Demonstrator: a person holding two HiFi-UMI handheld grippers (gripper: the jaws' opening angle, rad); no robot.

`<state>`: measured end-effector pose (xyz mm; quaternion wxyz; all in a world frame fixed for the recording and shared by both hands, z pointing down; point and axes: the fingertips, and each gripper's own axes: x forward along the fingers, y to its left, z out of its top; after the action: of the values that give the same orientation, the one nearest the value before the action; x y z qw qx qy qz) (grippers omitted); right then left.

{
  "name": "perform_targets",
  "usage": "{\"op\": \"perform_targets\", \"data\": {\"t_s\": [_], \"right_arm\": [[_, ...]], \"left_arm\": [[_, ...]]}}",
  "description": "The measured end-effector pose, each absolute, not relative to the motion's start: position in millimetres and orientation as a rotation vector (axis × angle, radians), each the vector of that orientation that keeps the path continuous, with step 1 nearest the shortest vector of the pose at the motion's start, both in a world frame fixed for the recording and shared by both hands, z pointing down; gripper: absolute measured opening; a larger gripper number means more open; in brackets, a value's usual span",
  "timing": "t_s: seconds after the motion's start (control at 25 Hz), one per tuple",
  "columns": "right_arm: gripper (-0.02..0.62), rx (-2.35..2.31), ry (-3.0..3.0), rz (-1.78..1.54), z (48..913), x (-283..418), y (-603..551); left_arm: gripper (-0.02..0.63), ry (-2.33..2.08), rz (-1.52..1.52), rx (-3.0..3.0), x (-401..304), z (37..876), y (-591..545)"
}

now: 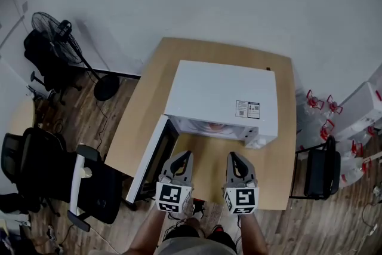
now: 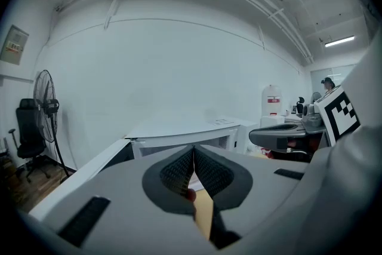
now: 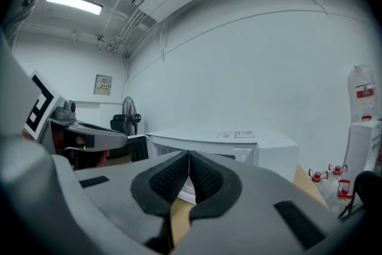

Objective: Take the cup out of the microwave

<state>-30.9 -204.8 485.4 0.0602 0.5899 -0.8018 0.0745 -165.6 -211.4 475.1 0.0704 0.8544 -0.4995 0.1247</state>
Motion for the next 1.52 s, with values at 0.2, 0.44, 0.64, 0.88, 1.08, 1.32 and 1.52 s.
{"op": "perform_targets", "data": {"t_s": [0.2,0.44,0.64,0.88,1.08,1.32,1.52], "right_arm": [[0.018,1.78,-2.396,0.249,506,-38,-231],[0.018,1.756,-2.379,0.282,534,-45,-259],[0.02,1.726,-2.379,0.3,550,-52,-282],[0.035,1.7,-2.362,0.335,568,-58,-306],[0.15,1.704,-2.344,0.386,584,-61,-322],[0.325,1.704,-2.314,0.437,605,-67,-341],[0.356,1.723,-2.283,0.446,613,-68,-357]], "left_arm": [[0.023,-1.476,0.395,2.553,-168,494,-235],[0.023,-1.448,0.408,2.539,-170,515,-260],[0.023,-1.438,0.42,2.527,-171,527,-276],[0.023,-1.437,0.437,2.509,-176,535,-286],[0.023,-1.433,0.446,2.505,-178,538,-292],[0.023,-1.425,0.449,2.501,-179,542,-298],[0.023,-1.412,0.452,2.497,-179,544,-303]]}}
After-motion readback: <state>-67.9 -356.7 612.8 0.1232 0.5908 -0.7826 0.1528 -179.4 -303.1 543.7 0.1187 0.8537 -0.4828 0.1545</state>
